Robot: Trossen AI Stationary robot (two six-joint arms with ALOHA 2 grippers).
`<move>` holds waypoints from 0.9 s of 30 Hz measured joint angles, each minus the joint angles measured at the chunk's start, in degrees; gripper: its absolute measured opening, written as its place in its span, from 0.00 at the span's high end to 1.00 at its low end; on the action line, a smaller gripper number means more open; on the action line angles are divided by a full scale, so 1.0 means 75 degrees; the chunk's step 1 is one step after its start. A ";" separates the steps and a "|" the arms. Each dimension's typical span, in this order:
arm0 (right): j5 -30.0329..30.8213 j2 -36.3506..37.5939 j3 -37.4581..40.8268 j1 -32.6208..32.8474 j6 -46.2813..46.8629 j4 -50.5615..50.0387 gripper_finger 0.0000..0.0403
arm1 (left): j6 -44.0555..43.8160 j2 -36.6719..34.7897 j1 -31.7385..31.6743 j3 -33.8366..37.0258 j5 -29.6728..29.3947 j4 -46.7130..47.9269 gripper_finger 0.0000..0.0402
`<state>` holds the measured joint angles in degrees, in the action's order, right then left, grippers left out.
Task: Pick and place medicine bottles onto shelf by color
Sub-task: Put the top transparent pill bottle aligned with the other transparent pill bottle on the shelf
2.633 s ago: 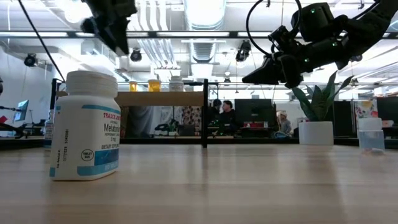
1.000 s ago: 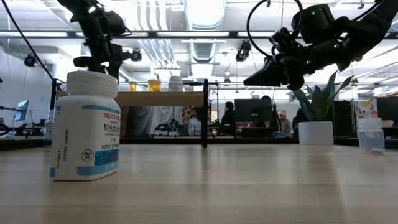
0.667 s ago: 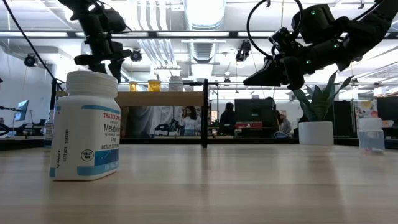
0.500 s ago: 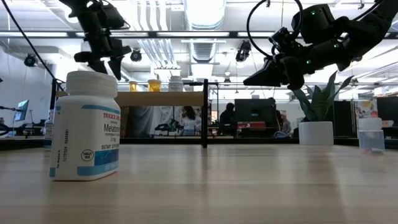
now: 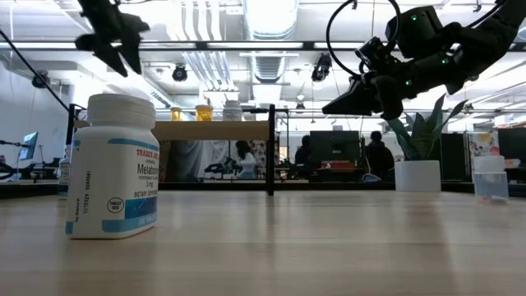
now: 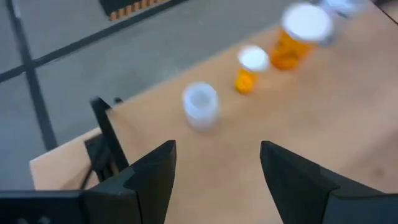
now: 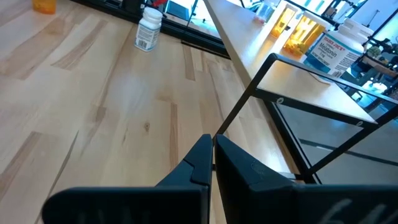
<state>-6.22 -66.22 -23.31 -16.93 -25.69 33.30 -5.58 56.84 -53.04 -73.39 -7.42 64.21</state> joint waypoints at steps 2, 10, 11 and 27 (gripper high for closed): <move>0.0000 0.0000 0.0000 0.0000 -0.0013 0.0000 0.98 | 0.0002 -0.0246 0.0296 0.0084 0.0144 0.0251 0.46; 0.0000 0.0000 0.0000 0.0000 -0.0054 0.0000 0.98 | -0.0144 -0.0419 0.2437 0.0585 0.0809 0.0208 0.53; 0.0000 0.0000 0.0000 0.0000 -0.0052 0.0002 0.98 | -0.0183 -0.0325 0.2833 0.0683 0.0811 0.0011 0.55; 0.0003 0.0004 0.0000 0.0001 -0.0041 0.0000 0.98 | 0.0446 0.3037 0.7670 0.1479 0.0773 -0.5357 0.97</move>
<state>-6.20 -66.19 -23.31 -16.92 -26.00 33.30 -2.23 79.62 4.48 -62.30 -1.63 24.02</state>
